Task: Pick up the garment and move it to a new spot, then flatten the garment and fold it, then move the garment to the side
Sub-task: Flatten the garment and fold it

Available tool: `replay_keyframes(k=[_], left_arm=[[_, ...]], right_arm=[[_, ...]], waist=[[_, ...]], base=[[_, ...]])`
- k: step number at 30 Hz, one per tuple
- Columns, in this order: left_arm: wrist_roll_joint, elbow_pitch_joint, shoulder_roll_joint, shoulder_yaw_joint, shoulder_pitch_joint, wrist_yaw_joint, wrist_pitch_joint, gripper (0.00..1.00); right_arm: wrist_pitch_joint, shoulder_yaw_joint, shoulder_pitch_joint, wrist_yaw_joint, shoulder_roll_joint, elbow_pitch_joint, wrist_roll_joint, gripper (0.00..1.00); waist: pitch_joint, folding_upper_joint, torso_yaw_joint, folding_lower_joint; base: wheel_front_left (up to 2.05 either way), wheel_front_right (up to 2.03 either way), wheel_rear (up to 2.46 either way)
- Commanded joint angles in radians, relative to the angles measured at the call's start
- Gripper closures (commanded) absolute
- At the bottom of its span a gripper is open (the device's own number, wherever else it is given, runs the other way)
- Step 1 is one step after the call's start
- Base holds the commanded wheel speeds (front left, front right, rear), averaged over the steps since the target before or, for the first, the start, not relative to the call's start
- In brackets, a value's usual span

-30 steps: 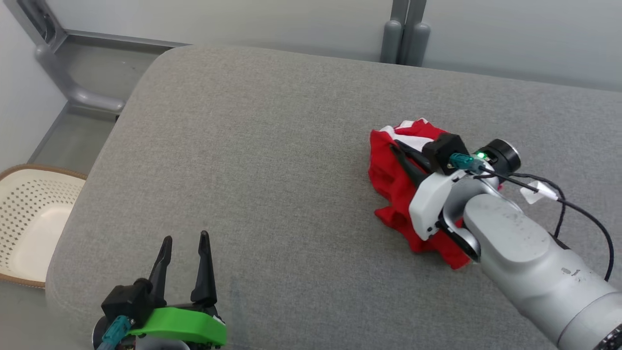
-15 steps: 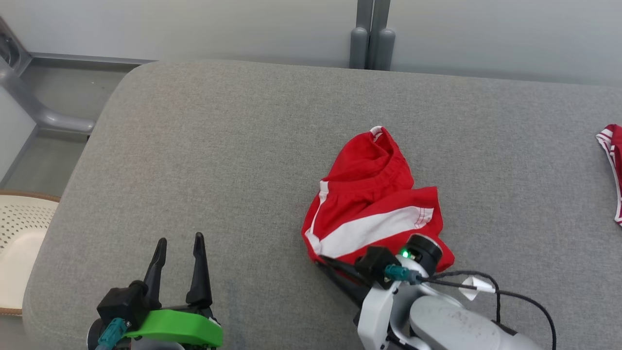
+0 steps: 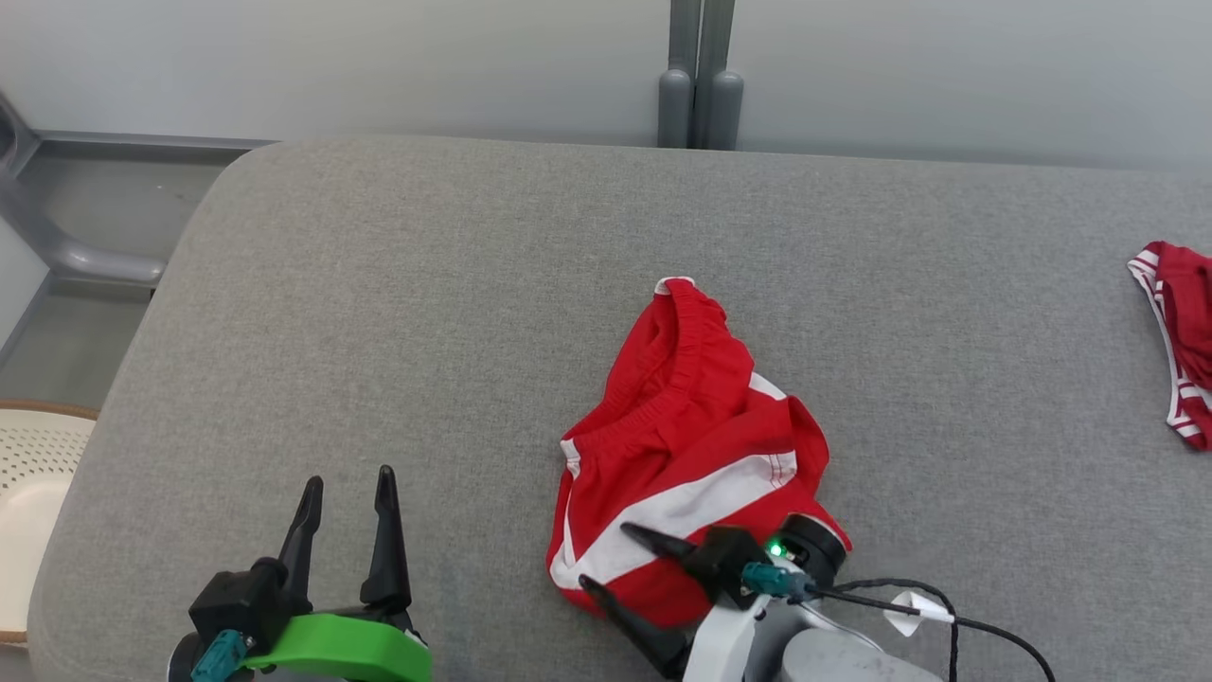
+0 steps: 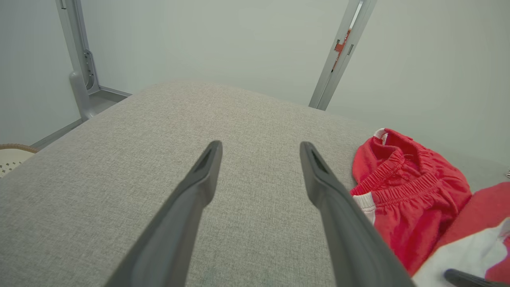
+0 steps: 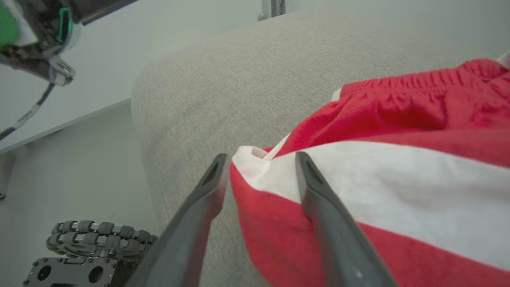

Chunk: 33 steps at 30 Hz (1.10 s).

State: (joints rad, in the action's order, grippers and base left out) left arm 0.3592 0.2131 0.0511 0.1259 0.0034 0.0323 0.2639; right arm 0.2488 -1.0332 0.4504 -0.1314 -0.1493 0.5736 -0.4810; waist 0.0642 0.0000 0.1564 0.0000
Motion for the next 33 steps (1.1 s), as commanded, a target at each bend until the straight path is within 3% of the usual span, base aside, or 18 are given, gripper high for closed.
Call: replay_keyframes(k=[1,15,23,29,31,33], left_arm=[[-0.009,0.002,0.0,-0.004,0.013,0.004,0.0,0.0],[-0.014,0.007,0.0,0.001,0.043,0.008,0.0,0.0],[-0.014,0.007,0.0,0.006,0.035,0.01,0.0,0.0],[-0.014,0.01,0.0,0.009,0.02,0.011,0.0,0.0],[-0.014,0.011,0.0,0.01,0.015,0.011,0.0,0.0],[-0.014,0.012,0.0,0.011,0.014,0.01,0.0,0.0]], right_arm=[[0.009,0.031,-0.023,0.001,-0.003,-0.01,0.007,0.0],[0.016,0.505,-0.219,0.001,-0.011,-0.147,0.174,0.0],[0.016,0.631,-0.249,0.001,0.007,-0.137,0.248,0.0],[0.0,0.644,-0.179,0.001,0.027,-0.056,0.272,0.0],[-0.002,0.627,-0.153,0.001,0.034,-0.02,0.26,0.57],[-0.004,0.602,-0.134,0.001,0.038,0.007,0.249,1.0]], waist=[[-0.009,0.0,-0.009,0.0],[-0.04,0.0,-0.031,0.0],[-0.029,0.0,-0.021,0.0],[-0.02,0.0,-0.003,0.0],[-0.019,0.0,0.004,0.0],[-0.019,0.0,0.01,0.0]], base=[[0.0,0.0,0.0],[0.0,0.0,0.0],[0.0,0.0,0.0],[0.0,0.0,0.0],[0.0,0.0,0.0],[0.0,0.0,0.0]])
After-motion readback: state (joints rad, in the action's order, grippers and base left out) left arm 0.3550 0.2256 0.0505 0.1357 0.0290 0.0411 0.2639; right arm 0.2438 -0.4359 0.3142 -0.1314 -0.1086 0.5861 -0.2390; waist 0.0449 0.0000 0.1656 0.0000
